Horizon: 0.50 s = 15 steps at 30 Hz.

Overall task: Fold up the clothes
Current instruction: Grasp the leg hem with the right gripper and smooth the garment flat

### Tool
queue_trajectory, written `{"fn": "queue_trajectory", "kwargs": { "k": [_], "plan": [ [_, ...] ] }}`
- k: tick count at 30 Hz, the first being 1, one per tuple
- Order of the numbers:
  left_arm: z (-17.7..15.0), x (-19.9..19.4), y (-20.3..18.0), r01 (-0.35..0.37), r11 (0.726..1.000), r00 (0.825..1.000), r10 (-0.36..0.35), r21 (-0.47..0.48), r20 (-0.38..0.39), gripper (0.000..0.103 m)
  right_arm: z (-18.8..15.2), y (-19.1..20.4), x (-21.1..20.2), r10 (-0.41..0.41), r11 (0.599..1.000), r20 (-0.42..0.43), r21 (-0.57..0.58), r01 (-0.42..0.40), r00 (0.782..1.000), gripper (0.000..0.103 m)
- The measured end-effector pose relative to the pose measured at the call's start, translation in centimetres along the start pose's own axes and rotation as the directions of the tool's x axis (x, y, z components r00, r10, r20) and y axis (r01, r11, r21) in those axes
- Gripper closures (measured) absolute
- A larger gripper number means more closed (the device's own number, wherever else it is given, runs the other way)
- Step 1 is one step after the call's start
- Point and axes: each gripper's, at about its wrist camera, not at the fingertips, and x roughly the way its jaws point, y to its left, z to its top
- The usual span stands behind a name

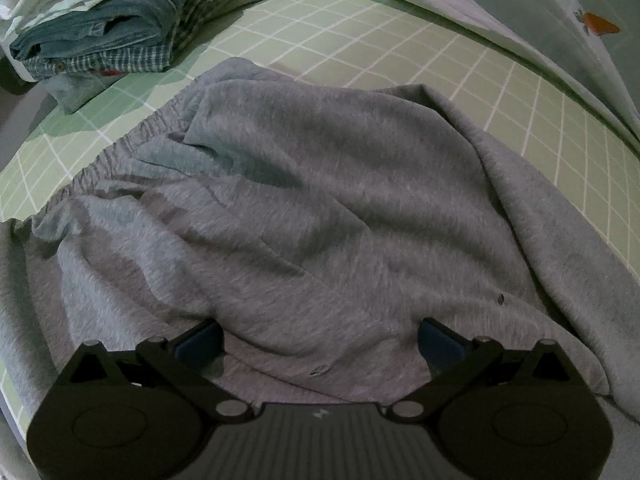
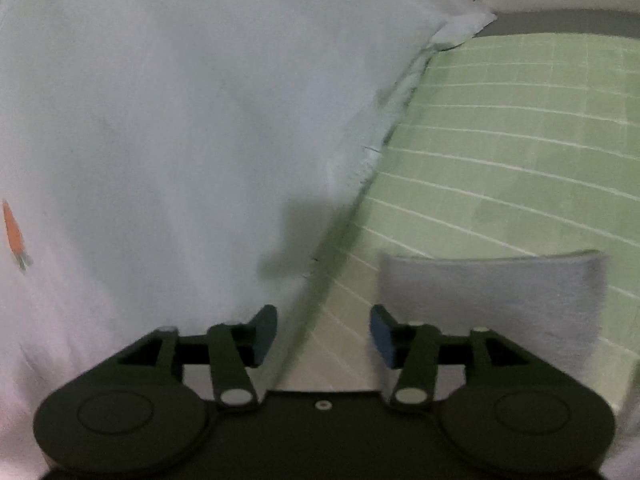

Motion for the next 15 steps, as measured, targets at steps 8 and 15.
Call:
{"fn": "queue_trajectory", "kwargs": {
  "k": [8,15],
  "plan": [
    [0.3,0.1,-0.3,-0.019,1.0,1.0,0.019,-0.022,-0.001,0.0,-4.0,-8.8,-1.6,-0.267,0.964,-0.01,-0.003,0.267,0.964,0.045],
    [0.3,0.0,-0.1,-0.019,1.0,1.0,0.018,-0.022,-0.007,0.0,-4.6,-10.3,-0.4,-0.326,0.944,-0.005,-0.046,0.326,0.945,0.051]
  ]
}}
